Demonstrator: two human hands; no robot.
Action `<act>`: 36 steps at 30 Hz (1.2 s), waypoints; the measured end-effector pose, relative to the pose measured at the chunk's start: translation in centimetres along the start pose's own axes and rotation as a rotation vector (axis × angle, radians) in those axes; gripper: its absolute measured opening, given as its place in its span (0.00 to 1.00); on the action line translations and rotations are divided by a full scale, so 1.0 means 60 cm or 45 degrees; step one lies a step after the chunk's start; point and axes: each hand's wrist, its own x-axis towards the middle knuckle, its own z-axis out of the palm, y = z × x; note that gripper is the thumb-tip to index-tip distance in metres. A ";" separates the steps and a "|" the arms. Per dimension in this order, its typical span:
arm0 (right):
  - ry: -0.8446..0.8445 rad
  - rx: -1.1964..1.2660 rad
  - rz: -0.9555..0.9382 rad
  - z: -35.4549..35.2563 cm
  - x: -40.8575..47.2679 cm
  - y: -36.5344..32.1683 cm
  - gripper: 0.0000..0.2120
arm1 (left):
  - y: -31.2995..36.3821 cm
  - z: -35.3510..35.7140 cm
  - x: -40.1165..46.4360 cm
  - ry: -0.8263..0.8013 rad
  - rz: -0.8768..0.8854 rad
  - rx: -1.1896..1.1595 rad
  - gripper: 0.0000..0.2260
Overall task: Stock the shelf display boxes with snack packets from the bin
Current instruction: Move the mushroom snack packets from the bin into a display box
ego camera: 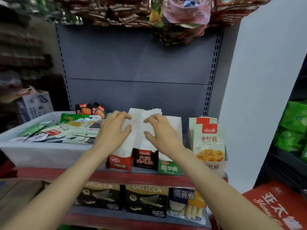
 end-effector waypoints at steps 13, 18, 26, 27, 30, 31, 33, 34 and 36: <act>-0.554 0.230 0.108 0.197 0.185 -0.156 0.30 | -0.278 -0.129 0.010 -0.450 -0.518 -0.166 0.28; -0.682 0.075 -0.061 0.233 0.209 -0.161 0.20 | -0.308 -0.113 0.017 -0.614 -0.411 -0.133 0.37; -0.363 0.139 -0.082 0.223 0.189 -0.166 0.17 | -0.307 -0.113 0.013 -0.375 -0.374 -0.367 0.11; -0.316 0.201 -0.047 0.223 0.187 -0.165 0.16 | -0.306 -0.114 0.011 -0.338 -0.365 -0.381 0.08; -0.199 0.404 0.021 0.224 0.182 -0.161 0.16 | -0.306 -0.119 0.007 -0.272 -0.349 -0.308 0.04; -0.198 0.438 0.036 0.223 0.181 -0.162 0.15 | -0.303 -0.121 0.006 -0.255 -0.338 -0.284 0.05; -0.228 0.442 0.044 0.217 0.179 -0.167 0.15 | -0.296 -0.124 0.004 -0.190 -0.319 -0.240 0.07; -0.241 0.443 0.035 0.214 0.179 -0.168 0.15 | -0.292 -0.127 0.003 -0.137 -0.328 -0.243 0.08; -0.229 0.542 0.026 0.210 0.175 -0.170 0.13 | -0.284 -0.131 -0.001 -0.008 -0.372 -0.342 0.09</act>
